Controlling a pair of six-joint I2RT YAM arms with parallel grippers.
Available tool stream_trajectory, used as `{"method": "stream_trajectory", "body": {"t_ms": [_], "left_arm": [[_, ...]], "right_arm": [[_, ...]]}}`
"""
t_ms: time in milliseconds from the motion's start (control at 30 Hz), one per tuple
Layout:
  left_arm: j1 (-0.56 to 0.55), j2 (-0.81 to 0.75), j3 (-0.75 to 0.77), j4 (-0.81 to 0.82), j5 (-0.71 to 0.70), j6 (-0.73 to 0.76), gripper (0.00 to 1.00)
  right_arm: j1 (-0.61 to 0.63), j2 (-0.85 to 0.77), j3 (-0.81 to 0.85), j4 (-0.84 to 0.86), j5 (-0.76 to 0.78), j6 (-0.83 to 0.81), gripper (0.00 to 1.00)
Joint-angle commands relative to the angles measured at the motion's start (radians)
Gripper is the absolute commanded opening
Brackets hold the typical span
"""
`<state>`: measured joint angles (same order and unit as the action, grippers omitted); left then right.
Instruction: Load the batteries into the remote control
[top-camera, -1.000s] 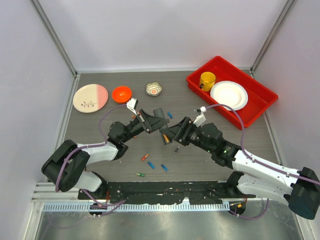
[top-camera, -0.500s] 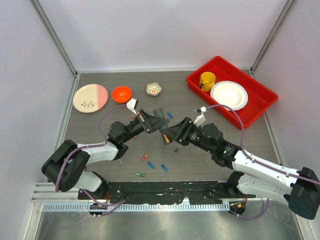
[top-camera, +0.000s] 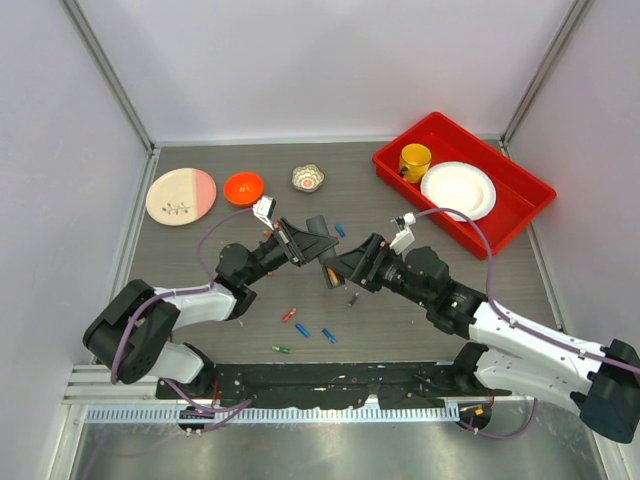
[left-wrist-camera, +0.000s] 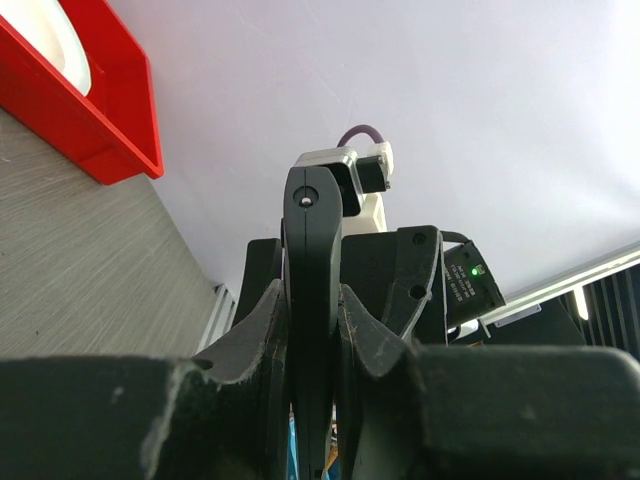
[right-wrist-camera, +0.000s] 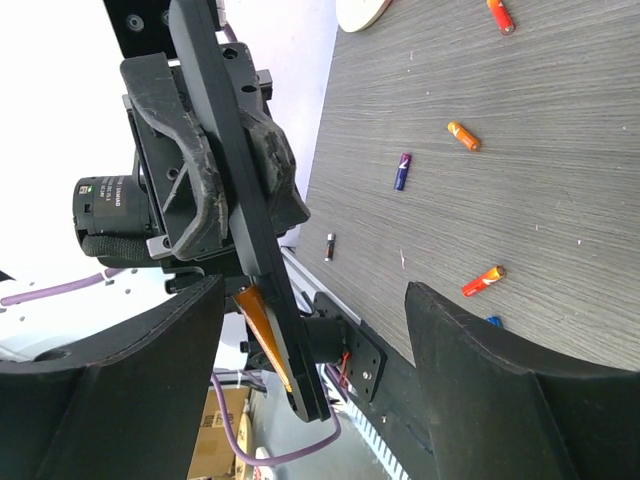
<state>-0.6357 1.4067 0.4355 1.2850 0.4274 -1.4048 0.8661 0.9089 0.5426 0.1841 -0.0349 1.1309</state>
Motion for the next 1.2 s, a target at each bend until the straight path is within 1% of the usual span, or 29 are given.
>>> {"method": "stream_trajectory", "body": {"t_ms": [0,300,400,433,533,633,800,1033,1167], "left_arm": [[-0.001,-0.020,0.016,0.261,-0.013,0.018,0.00],[-0.001,-0.014,0.016,0.261,-0.012,0.020,0.00],[-0.001,-0.014,0.016,0.261,-0.018,0.021,0.00],[-0.001,-0.014,0.016,0.261,-0.019,0.021,0.00],[0.001,-0.009,0.014,0.261,-0.026,0.023,0.00],[0.001,-0.009,0.020,0.261,-0.026,0.018,0.00],[0.001,-0.021,0.031,0.261,-0.026,0.017,0.00],[0.001,-0.026,0.040,0.261,-0.024,0.010,0.00],[0.001,-0.025,0.043,0.261,-0.024,0.009,0.00]], "right_arm": [[-0.004,-0.030,0.053,-0.015,0.015,-0.031,0.78],[-0.004,-0.036,0.080,-0.052,0.021,-0.066,0.80],[-0.004,-0.053,0.115,-0.101,0.032,-0.112,0.82],[-0.006,-0.056,0.129,-0.151,0.076,-0.132,0.83],[-0.004,-0.071,0.183,-0.248,0.108,-0.207,0.84],[-0.004,-0.073,0.211,-0.296,0.116,-0.246,0.84],[-0.004,-0.085,0.171,-0.281,0.101,-0.227,0.83],[-0.004,-0.090,0.112,-0.232,0.056,-0.200,0.75],[-0.004,-0.081,0.102,-0.236,0.049,-0.200,0.74]]}}
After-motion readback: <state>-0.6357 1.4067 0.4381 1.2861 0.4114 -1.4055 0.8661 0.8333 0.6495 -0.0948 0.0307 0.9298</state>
